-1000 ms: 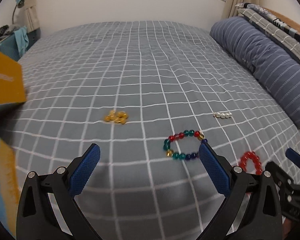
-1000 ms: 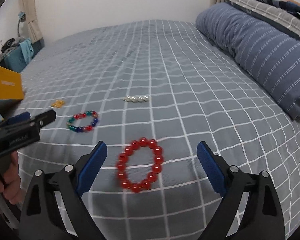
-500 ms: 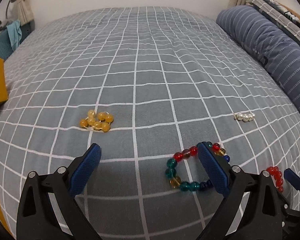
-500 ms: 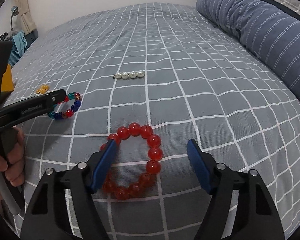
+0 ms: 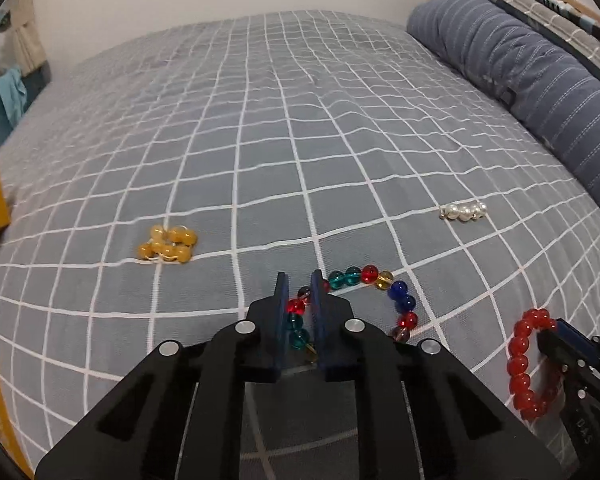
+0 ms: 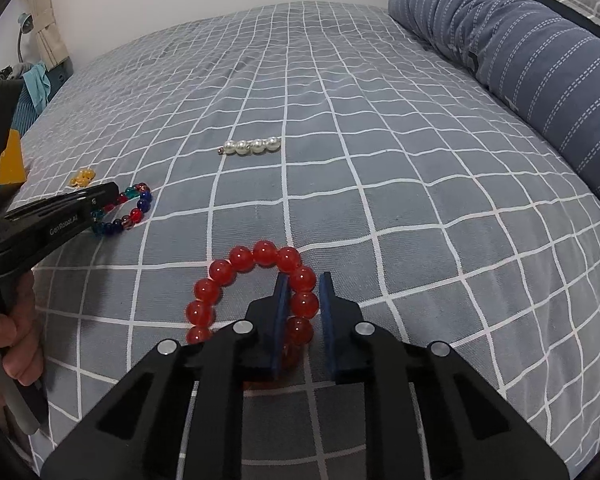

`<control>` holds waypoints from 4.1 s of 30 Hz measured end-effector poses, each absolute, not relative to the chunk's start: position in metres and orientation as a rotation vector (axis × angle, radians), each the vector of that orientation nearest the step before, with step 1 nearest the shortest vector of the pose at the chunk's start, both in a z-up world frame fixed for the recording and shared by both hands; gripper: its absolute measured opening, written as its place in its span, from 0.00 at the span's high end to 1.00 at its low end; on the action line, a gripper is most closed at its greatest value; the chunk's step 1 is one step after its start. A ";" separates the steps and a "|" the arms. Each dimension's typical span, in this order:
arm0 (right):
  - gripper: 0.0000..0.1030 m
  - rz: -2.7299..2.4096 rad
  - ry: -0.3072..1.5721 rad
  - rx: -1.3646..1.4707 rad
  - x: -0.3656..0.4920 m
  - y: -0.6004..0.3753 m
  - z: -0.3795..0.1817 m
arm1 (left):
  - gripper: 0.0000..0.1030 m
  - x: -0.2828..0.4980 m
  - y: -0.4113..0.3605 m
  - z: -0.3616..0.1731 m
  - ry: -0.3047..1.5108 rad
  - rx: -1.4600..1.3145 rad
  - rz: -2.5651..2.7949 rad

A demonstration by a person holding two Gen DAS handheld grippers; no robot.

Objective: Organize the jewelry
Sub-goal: 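Grasp the multicolour bead bracelet with the left tool while the right grasps the red bead bracelet, then carry the multicolour and red bead bracelets over the white box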

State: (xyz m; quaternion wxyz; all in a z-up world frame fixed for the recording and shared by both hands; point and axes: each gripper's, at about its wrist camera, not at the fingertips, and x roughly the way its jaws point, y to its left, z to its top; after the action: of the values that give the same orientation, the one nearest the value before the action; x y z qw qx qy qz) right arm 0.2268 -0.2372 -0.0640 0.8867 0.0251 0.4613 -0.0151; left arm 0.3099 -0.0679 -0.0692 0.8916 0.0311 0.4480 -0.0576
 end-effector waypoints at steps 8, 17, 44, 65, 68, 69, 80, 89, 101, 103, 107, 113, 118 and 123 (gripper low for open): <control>0.87 -0.022 0.955 0.068 0.223 -0.239 -0.058 | 0.98 0.311 -0.062 -0.062 0.954 0.047 -0.104; 0.87 -0.020 0.956 0.073 0.222 -0.239 -0.063 | 0.61 0.308 -0.046 -0.071 0.921 0.011 -0.040; 0.86 -0.031 0.927 0.057 0.220 -0.237 -0.074 | 0.35 0.302 -0.049 -0.075 0.838 -0.021 -0.134; 0.87 -0.024 0.924 0.097 0.218 -0.241 -0.066 | 0.91 0.285 -0.056 -0.063 0.908 0.095 -0.054; 0.87 -0.017 0.915 0.103 0.215 -0.239 -0.060 | 0.91 0.274 -0.051 -0.054 0.922 0.076 -0.066; 0.87 -0.016 0.911 0.104 0.214 -0.238 -0.058 | 0.91 0.270 -0.049 -0.050 0.922 0.067 -0.075; 0.87 0.017 0.864 0.107 0.201 -0.225 -0.027 | 0.91 0.235 -0.031 -0.016 0.922 0.015 -0.120; 0.87 0.048 0.838 0.090 0.186 -0.208 -0.005 | 0.91 0.210 -0.018 0.005 0.903 0.017 -0.128; 0.87 0.079 0.802 0.069 0.161 -0.190 0.016 | 0.91 0.178 0.003 0.027 0.890 0.008 -0.117; 0.87 0.088 0.797 0.068 0.158 -0.187 0.020 | 0.91 0.173 0.007 0.029 0.888 0.010 -0.110; 0.87 0.104 0.789 0.061 0.153 -0.179 0.026 | 0.91 0.164 0.015 0.035 0.881 0.013 -0.097; 0.87 0.138 0.775 0.054 0.149 -0.165 0.038 | 0.91 0.155 0.030 0.044 0.881 0.004 -0.077; 0.87 0.172 0.762 0.040 0.147 -0.145 0.050 | 0.91 0.146 0.046 0.057 0.866 -0.006 -0.051; 0.87 0.212 0.752 0.032 0.144 -0.125 0.062 | 0.91 0.138 0.066 0.067 0.860 -0.028 -0.031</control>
State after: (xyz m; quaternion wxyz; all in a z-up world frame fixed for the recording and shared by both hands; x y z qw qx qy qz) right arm 0.1438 -0.1252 0.0624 0.9244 0.0154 0.3667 0.1034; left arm 0.1380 0.0659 0.0674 0.9088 -0.0135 0.4168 -0.0151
